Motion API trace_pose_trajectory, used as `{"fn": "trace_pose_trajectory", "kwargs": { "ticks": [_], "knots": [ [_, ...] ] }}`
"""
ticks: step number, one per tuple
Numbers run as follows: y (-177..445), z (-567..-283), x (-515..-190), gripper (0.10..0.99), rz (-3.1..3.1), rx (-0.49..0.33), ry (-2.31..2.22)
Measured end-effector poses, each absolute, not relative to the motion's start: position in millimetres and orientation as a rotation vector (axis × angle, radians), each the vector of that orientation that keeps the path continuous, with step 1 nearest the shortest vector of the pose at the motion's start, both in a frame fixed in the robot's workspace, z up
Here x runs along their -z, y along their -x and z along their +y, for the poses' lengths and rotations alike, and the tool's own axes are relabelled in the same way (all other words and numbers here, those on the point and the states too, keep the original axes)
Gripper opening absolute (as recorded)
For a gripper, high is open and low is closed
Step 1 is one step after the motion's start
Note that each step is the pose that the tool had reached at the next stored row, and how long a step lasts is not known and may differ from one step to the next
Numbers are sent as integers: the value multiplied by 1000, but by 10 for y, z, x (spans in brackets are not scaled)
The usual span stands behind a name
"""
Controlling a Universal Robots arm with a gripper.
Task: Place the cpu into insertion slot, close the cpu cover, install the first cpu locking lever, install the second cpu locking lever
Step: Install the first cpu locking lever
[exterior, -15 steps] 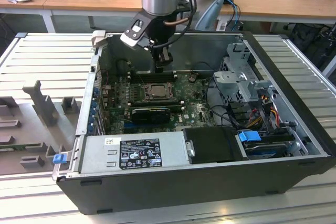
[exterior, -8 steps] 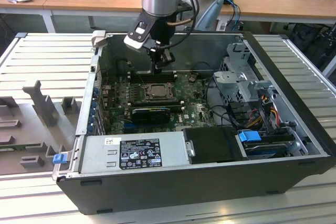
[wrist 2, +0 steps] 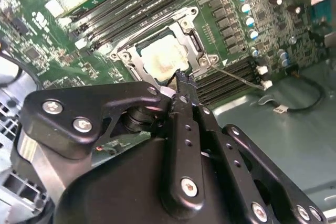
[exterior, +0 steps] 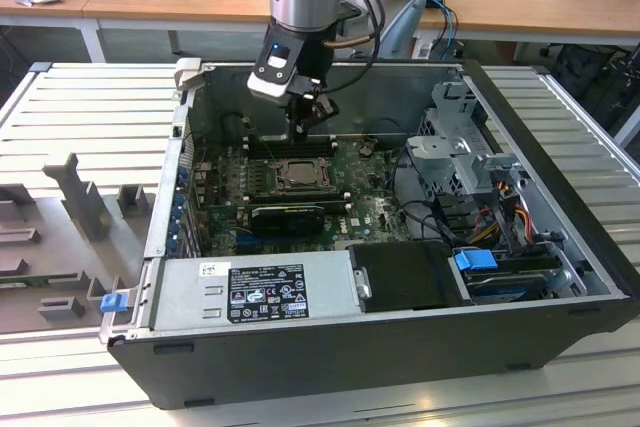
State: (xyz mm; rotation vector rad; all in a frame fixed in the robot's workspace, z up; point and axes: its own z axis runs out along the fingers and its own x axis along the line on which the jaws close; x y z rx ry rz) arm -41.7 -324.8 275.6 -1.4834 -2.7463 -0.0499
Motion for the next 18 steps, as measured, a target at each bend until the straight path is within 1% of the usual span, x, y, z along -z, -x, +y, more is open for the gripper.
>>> {"fn": "trace_pose_trajectory", "kwargs": {
  "ticks": [18],
  "knots": [
    [418,-3248,-2730,106,-2965,53,988]
  ]
}}
